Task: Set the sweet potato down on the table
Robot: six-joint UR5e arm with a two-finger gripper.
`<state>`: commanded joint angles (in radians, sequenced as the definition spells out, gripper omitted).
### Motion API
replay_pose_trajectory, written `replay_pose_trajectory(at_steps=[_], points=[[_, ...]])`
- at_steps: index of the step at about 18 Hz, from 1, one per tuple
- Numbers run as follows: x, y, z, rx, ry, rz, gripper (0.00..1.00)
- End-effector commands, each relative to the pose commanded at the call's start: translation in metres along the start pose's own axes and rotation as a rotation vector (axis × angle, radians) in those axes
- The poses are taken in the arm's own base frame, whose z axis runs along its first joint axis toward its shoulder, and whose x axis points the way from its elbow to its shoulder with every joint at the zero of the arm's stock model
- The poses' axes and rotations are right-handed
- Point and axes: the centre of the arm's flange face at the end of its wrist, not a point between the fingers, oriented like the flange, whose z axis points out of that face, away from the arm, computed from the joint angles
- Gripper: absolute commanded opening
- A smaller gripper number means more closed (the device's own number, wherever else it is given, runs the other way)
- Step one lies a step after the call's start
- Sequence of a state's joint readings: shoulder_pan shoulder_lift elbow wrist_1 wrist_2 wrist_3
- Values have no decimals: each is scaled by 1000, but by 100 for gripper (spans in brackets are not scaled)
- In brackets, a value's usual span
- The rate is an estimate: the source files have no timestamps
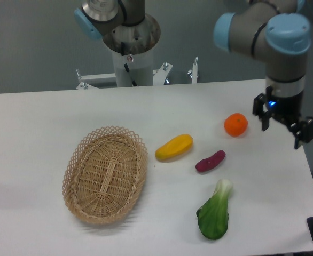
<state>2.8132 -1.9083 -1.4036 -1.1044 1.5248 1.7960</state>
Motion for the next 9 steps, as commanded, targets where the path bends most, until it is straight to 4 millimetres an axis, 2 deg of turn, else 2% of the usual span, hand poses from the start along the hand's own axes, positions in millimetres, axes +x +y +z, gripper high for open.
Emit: replay_pose_trajectory(at_steps=[4,9], points=[[9,28,0,53,41,62,100],[12,29,-3,56,38,99,100]])
